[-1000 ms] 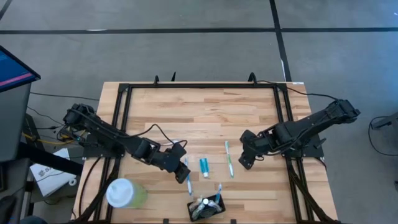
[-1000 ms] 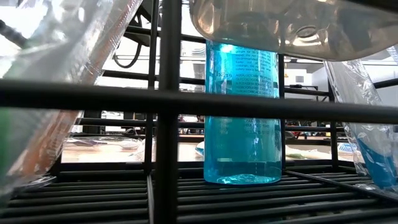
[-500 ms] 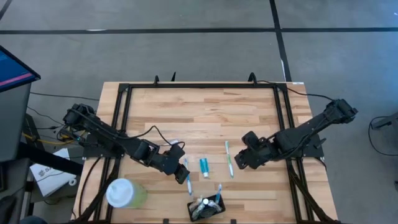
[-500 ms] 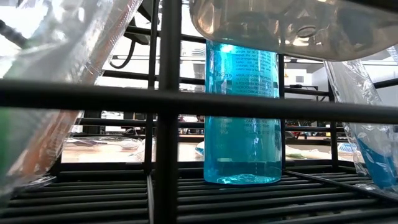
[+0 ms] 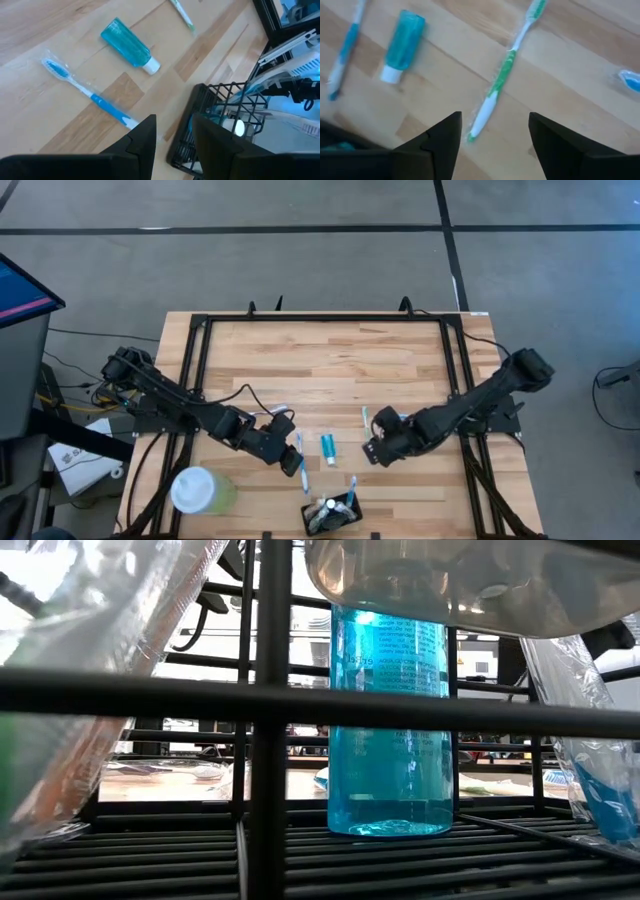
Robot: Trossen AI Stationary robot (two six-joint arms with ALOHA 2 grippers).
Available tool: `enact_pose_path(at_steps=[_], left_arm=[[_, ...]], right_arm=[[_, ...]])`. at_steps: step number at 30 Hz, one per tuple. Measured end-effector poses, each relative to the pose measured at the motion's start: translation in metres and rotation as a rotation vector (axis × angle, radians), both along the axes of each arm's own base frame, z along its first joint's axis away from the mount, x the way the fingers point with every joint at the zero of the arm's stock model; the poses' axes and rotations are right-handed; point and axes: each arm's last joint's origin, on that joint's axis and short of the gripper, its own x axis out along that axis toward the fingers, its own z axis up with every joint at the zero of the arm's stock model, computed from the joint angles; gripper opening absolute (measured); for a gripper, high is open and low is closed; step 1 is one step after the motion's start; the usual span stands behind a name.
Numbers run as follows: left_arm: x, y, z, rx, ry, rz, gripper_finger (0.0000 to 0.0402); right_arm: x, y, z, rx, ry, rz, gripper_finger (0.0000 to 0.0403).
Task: Pick & Place toothbrushing station
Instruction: Put the green toothbrush into the black wire organizer
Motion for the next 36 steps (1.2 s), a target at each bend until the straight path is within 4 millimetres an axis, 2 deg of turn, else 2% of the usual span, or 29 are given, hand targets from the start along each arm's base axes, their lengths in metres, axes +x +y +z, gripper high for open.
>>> enact_pose_path(at_steps=[7, 26, 36], left_arm=[[0.0, 0.0, 0.0, -0.001, 0.0, 0.001, 0.0119], [-0.001, -0.001, 0.0, -0.014, 0.006, 0.007, 0.0119], [-0.001, -0.001, 0.0, -0.013, 0.006, 0.007, 0.0119]], right_arm=[[0.016, -0.016, -0.011, 0.016, 0.046, 0.038, 0.0226], [0.04, -0.075, -0.009, 0.025, 0.019, 0.084, 0.0225], [0.04, -0.07, -0.009, 0.089, 0.019, 0.097, 0.0225]])
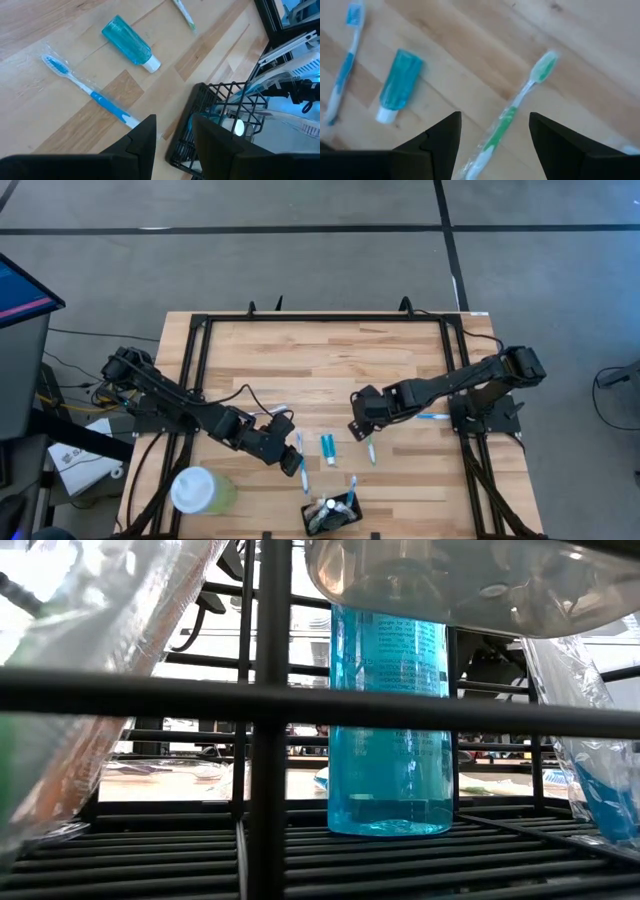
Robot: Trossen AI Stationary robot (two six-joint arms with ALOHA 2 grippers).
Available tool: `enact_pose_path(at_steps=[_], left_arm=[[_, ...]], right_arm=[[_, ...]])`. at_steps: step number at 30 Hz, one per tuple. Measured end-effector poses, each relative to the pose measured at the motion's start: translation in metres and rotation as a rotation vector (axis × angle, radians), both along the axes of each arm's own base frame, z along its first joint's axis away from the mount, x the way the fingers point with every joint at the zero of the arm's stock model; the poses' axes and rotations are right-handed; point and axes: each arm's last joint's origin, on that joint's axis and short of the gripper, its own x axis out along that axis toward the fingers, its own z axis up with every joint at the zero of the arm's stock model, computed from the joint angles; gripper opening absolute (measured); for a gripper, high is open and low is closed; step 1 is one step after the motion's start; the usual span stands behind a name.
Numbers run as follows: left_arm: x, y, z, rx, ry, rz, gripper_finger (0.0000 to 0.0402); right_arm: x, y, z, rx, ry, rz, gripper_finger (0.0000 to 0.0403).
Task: Pick & Place toothbrushing station
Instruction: Put the green toothbrush into the black wire organizer
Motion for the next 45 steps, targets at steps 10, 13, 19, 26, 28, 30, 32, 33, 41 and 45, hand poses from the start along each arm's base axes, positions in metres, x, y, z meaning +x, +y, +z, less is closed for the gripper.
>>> enact_pose_path(at_steps=[10, 13, 19, 26, 28, 30, 32, 33, 41, 45], left_arm=[[0.0, 0.0, 0.0, 0.003, -0.001, -0.001, 0.0119], [0.001, 0.002, 0.0, 0.007, -0.001, 0.001, 0.0119], [0.002, 0.004, 0.0, 0.017, -0.001, -0.01, 0.0119], [0.002, 0.003, 0.0, 0.017, -0.001, -0.011, 0.0119], [0.002, 0.003, 0.0, 0.016, 0.0, -0.011, 0.0119], [0.001, 0.003, 0.0, 0.016, -0.001, -0.012, 0.0119], [0.001, 0.002, 0.0, 0.016, 0.0, -0.012, 0.0119], [0.001, 0.003, 0.0, 0.016, -0.001, -0.012, 0.0119], [0.002, 0.003, 0.0, 0.016, -0.003, -0.012, 0.0119], [0.002, 0.003, 0.0, 0.016, -0.003, -0.012, 0.0119]], right_arm=[[-0.017, 0.031, 0.0, 0.044, 0.083, 0.013, 0.0225], [-0.004, 0.019, -0.016, 0.063, 0.118, 0.013, 0.0225], [0.005, 0.015, -0.023, 0.107, 0.097, 0.029, 0.0225], [0.01, 0.009, -0.043, 0.083, 0.172, 0.014, 0.0225], [0.009, 0.009, -0.043, 0.082, 0.178, 0.026, 0.0225], [0.012, 0.008, -0.046, 0.084, 0.173, 0.023, 0.0225], [0.011, 0.006, -0.047, 0.08, 0.181, 0.028, 0.0225], [0.013, 0.005, -0.047, 0.082, 0.164, 0.027, 0.0225], [0.018, -0.007, -0.046, 0.084, 0.137, -0.003, 0.0225], [0.019, -0.014, -0.046, 0.073, 0.137, -0.026, 0.0225]])
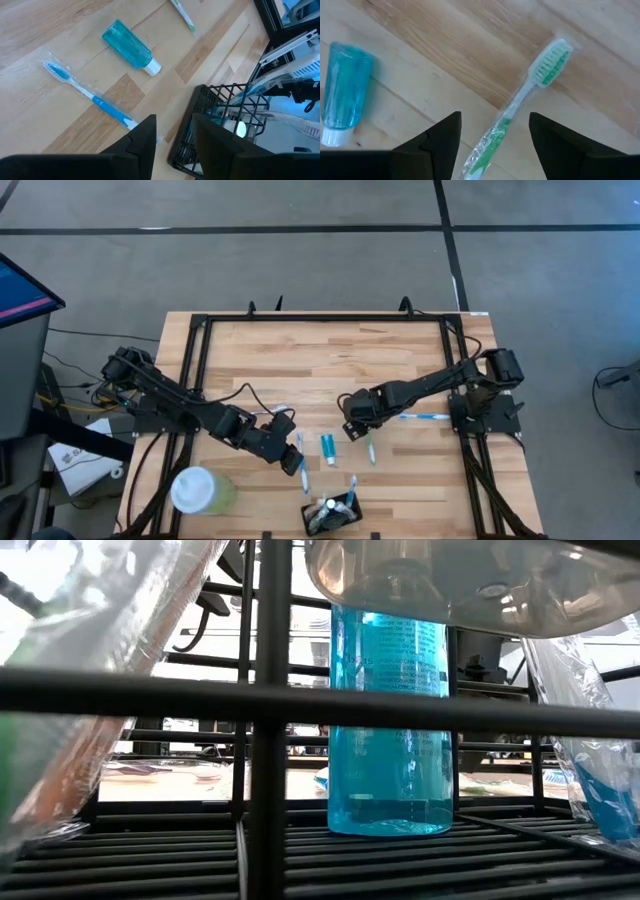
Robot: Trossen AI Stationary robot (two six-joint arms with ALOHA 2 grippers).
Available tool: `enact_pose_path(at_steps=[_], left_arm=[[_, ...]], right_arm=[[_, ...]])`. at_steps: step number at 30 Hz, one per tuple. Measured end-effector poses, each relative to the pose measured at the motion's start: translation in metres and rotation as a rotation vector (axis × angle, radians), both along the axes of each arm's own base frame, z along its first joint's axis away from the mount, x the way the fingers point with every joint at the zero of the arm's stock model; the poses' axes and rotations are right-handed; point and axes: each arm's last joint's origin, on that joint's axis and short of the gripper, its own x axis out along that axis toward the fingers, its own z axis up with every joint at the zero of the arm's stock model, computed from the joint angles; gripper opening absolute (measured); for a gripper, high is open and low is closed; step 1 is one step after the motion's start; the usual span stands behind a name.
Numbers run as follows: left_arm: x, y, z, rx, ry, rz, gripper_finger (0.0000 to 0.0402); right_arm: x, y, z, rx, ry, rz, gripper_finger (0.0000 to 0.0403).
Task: Pick & Place toothbrushing station
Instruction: Put the green toothbrush into the black wire organizer
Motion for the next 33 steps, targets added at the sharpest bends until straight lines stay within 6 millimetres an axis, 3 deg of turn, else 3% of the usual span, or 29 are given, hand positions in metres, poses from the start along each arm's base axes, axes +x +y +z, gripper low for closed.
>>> enact_pose_path(at_steps=[23, 33], left_arm=[[0.0, 0.0, 0.0, 0.0, -0.001, 0.0, 0.0119], [0.0, 0.0, 0.0, 0.002, -0.005, 0.004, 0.0119]], right_arm=[[0.001, -0.004, 0.0, -0.009, -0.005, -0.015, 0.0225], [0.005, 0.0, -0.018, 0.006, 0.036, 0.004, 0.0225]])
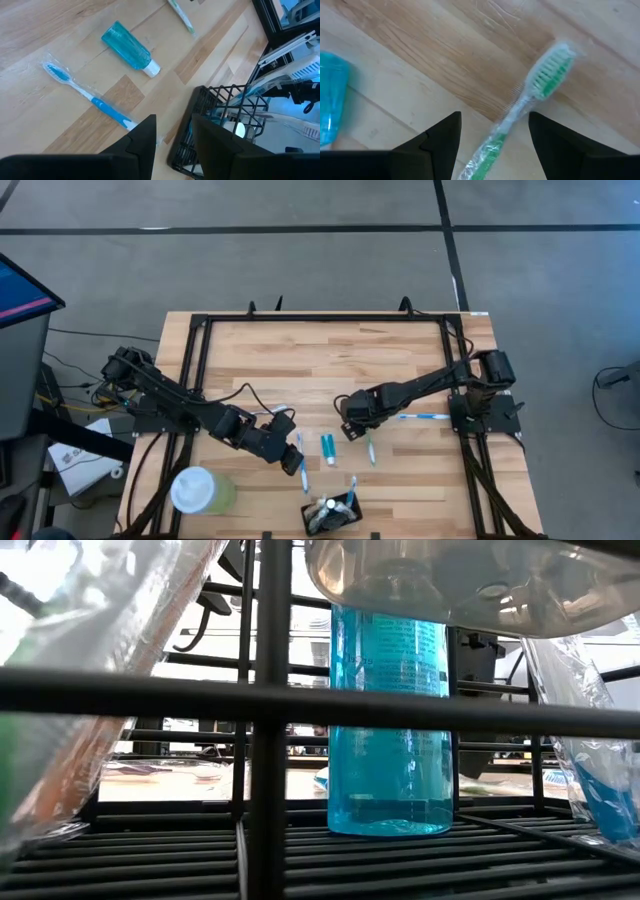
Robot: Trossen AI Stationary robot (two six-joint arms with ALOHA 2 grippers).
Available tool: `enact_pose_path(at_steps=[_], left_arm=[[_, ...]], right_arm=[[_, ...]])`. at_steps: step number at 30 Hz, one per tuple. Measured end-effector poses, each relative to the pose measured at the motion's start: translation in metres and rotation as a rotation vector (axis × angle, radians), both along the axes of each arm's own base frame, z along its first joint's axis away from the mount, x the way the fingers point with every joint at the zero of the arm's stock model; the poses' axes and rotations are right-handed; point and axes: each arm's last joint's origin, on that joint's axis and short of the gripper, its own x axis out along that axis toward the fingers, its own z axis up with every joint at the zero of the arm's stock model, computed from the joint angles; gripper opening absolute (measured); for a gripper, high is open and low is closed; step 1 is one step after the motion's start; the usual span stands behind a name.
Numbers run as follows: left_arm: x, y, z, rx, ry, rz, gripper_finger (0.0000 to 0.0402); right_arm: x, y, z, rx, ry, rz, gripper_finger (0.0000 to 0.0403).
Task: Pick & Place toothbrushing station
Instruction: Put the green toothbrush into the black wire organizer
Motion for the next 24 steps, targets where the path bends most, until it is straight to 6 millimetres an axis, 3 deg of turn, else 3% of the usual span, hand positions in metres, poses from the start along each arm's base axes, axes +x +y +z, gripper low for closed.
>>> enact_pose_path(at_steps=[6, 11, 24], left_arm=[[0.0, -0.0001, 0.0002, -0.002, -0.001, 0.001, 0.0119], [0.0, -0.0001, 0.0002, -0.001, -0.002, 0.0, 0.0119], [0.0, -0.0002, 0.0002, -0.001, -0.002, -0.002, 0.0119]], right_arm=[[-0.0001, -0.0003, 0.0, 0.001, 0.001, -0.005, 0.0223], [-0.0011, 0.0019, -0.0005, 0.006, 0.011, 0.003, 0.0194], [-0.005, 0.0035, -0.0017, 0.039, 0.051, 0.048, 0.0025]])
